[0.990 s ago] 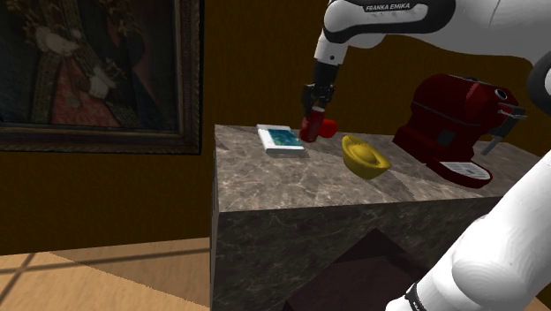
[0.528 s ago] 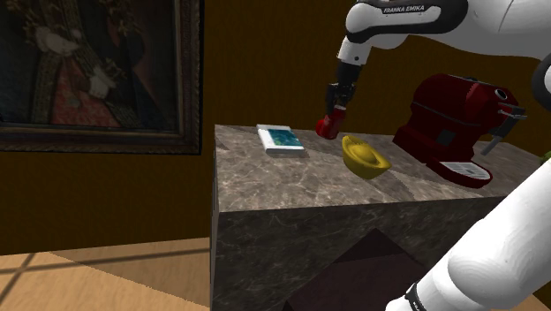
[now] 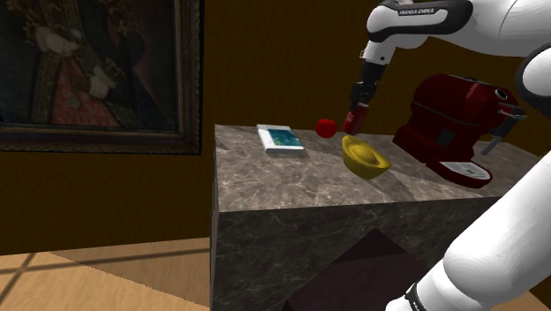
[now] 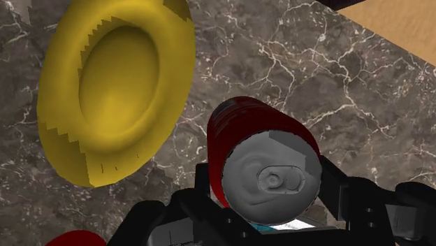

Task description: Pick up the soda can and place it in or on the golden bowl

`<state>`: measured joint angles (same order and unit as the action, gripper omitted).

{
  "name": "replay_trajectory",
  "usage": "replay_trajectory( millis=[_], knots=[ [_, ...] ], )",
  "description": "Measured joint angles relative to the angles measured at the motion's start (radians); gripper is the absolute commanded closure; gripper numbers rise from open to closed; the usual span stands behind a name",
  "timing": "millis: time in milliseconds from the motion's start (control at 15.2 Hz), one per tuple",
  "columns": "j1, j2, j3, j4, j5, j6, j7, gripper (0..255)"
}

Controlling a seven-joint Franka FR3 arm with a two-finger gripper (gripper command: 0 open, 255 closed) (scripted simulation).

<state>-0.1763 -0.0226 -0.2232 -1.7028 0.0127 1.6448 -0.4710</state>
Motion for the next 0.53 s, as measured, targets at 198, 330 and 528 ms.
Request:
replay_trajectory(
  millis=[198,330,528],
  knots=[
    [-0.033,0.029,-0.034,0.05,0.004,-0.023,-0.068,255],
    [-0.058,0.053,-0.058,0.079,0.009,-0.03,-0.116,255],
    [-0.096,0.092,-0.092,0.134,0.019,-0.049,-0.189,255]
  ],
)
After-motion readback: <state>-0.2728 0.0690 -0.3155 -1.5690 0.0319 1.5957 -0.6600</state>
